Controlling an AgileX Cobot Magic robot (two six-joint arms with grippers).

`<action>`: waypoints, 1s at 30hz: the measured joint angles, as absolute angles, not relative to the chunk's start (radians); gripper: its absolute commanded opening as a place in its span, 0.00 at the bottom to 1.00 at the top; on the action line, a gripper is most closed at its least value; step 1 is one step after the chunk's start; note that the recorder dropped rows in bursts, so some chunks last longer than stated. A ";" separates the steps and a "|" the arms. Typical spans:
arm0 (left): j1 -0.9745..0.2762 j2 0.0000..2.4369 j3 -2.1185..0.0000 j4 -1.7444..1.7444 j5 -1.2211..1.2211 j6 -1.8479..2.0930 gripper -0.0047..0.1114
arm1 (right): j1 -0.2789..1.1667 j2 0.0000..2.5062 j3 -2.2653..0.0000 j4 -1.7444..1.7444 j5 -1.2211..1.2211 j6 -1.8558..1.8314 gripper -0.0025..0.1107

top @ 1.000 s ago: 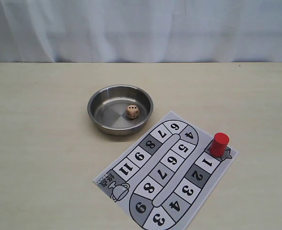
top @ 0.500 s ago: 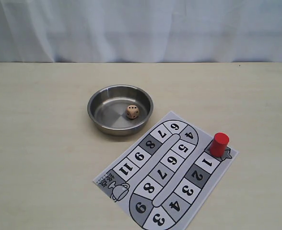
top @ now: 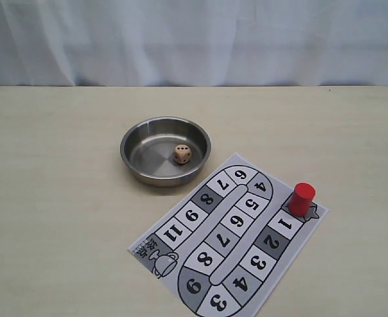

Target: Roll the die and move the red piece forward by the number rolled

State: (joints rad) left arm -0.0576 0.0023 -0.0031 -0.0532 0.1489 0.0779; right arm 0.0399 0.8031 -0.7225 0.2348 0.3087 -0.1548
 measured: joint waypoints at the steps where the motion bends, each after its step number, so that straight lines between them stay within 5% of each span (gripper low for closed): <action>1: -0.058 0.002 -0.003 -0.053 0.149 0.078 0.04 | 0.040 0.832 -0.736 0.235 0.324 -0.165 0.06; 18: -0.058 0.002 -0.003 -0.053 0.149 0.078 0.04 | 0.042 1.206 -0.906 0.427 0.516 -0.391 0.06; 27: -0.058 0.002 -0.003 -0.053 0.149 0.078 0.04 | 0.202 1.432 -1.047 0.403 0.538 -0.400 0.06; 30: -0.058 0.002 -0.003 -0.053 0.149 0.078 0.04 | 0.251 1.516 -1.106 0.395 0.538 -0.403 0.14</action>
State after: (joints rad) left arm -0.0576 0.0023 -0.0031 -0.0532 0.1489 0.0779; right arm 0.2511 1.5163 -1.1061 0.3952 0.5379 -0.4032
